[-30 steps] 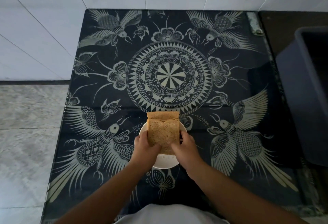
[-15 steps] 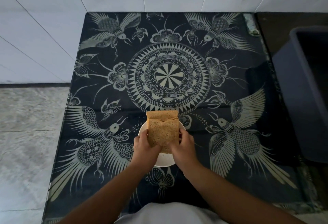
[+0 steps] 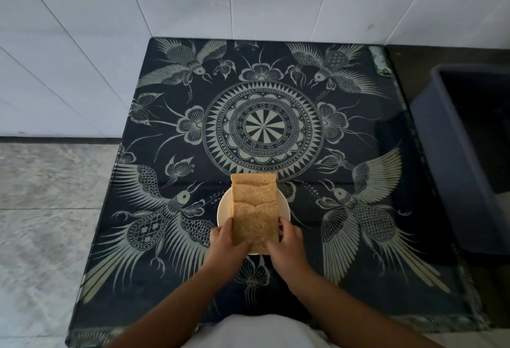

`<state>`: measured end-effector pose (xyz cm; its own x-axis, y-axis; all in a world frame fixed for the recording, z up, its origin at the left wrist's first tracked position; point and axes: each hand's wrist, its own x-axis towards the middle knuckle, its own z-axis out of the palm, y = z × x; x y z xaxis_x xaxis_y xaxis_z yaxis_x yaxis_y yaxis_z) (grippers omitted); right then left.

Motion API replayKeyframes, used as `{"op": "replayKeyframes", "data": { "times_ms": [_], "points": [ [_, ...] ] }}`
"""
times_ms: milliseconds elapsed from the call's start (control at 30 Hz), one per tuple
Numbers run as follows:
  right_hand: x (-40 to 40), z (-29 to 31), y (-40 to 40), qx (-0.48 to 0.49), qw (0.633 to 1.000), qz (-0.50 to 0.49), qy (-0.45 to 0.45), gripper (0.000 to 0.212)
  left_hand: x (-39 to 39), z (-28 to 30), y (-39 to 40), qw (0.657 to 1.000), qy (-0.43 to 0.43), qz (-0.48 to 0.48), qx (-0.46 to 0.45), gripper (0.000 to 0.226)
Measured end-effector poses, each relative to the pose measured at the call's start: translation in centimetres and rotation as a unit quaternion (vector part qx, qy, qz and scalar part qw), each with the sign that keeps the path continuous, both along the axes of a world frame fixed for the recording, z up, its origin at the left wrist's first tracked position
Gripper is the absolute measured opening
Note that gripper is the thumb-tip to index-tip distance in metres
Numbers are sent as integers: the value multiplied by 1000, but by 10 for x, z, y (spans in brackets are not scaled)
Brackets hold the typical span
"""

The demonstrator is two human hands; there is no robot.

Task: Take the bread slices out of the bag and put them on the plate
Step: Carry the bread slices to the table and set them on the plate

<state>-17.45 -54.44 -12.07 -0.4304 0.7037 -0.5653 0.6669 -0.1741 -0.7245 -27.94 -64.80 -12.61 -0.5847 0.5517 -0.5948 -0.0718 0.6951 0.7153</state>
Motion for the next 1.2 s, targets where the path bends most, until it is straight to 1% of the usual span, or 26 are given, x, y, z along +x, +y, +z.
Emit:
{"op": "replayKeyframes", "data": {
  "times_ms": [167,367,567,700,967,1200],
  "points": [
    [1,-1,4,-1,1000,27,3,55,-8,0,0,1000,3,-21,-11,76],
    [1,-6,9,-7,1000,30,5,56,-10,-1,2,1000,7,-26,-10,68],
    [2,-9,10,-8,1000,18,15,55,-7,-3,1,1000,13,-8,0,73],
    [1,-9,12,-7,1000,12,23,57,-9,-2,5,1000,10,-19,19,75],
    [-3,-6,13,-34,999,12,21,57,-11,-5,10,1000,-5,18,4,71],
    [1,-5,12,-35,999,14,21,56,-9,-4,4,1000,-7,-2,2,74]
  ]
}}
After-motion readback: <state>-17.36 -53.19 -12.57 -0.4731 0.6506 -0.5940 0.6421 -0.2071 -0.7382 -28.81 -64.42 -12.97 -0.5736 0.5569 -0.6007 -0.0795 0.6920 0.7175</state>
